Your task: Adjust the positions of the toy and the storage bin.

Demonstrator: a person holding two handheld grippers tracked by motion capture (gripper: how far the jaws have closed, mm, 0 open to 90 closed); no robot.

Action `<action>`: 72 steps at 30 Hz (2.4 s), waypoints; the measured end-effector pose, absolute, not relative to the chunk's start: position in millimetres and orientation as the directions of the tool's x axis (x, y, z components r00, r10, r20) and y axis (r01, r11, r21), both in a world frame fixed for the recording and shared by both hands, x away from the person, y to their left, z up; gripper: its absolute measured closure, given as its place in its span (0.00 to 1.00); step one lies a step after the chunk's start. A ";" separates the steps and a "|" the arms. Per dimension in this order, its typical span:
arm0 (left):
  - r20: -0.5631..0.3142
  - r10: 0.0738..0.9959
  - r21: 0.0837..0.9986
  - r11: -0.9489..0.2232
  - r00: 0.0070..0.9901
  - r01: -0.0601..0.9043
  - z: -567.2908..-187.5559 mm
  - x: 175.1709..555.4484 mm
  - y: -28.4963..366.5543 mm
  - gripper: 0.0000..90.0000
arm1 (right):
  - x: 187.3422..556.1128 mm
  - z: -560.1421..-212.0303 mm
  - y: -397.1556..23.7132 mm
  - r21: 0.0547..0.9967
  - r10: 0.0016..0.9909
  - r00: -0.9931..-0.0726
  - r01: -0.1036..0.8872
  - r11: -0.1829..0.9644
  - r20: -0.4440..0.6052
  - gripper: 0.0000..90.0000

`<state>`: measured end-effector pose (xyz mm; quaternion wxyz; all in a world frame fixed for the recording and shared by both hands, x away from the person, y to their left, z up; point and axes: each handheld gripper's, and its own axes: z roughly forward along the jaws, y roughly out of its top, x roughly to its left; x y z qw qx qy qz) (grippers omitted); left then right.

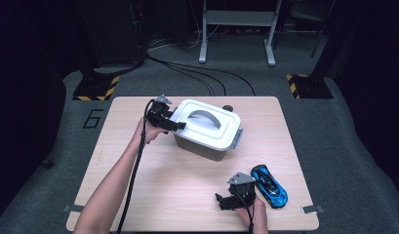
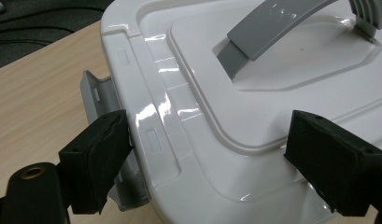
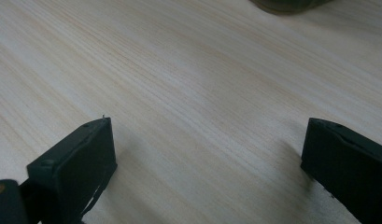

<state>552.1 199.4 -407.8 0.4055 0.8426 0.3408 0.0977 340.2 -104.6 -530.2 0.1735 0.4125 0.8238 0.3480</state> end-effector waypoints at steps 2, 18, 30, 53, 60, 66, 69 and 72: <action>-0.111 0.649 0.754 -0.439 0.753 0.489 -408.0 551.9 195.2 0.16 | 340.4 -530.2 -104.7 0.717 0.799 -0.601 0.557 0.419 0.000 0.02; -0.094 0.592 0.750 -0.486 0.800 0.448 -406.5 549.6 165.1 0.15 | 340.5 -530.1 -105.0 0.719 0.799 -0.602 0.557 0.417 0.003 0.04; -0.045 0.609 0.787 -0.467 0.792 0.404 -402.0 523.5 176.6 0.01 | 340.3 -530.1 -105.4 0.721 0.798 -0.603 0.555 0.414 0.006 0.04; 0.038 0.747 0.708 -0.488 0.663 0.510 -511.2 473.9 273.4 0.00 | 340.2 -530.1 -105.4 0.720 0.798 -0.602 0.553 0.419 -0.002 0.04; 0.036 0.765 0.713 -0.470 0.643 0.520 -528.6 469.7 282.5 0.00 | 340.1 -530.1 -105.2 0.720 0.799 -0.601 0.553 0.419 -0.003 0.04; 0.010 0.773 0.711 -0.451 0.634 0.539 -529.4 470.8 283.9 0.00 | 340.5 -529.9 -105.2 0.719 0.795 -0.607 0.550 0.425 -0.006 0.04; 0.011 0.780 0.711 -0.446 0.625 0.544 -529.4 470.1 283.2 0.00 | 340.8 -530.2 -106.0 0.720 0.791 -0.612 0.547 0.427 -0.004 0.04; 0.009 0.784 0.710 -0.442 0.621 0.548 -529.3 469.9 282.3 0.00 | 342.6 -529.3 -106.9 0.713 0.774 -0.633 0.541 0.446 -0.004 0.04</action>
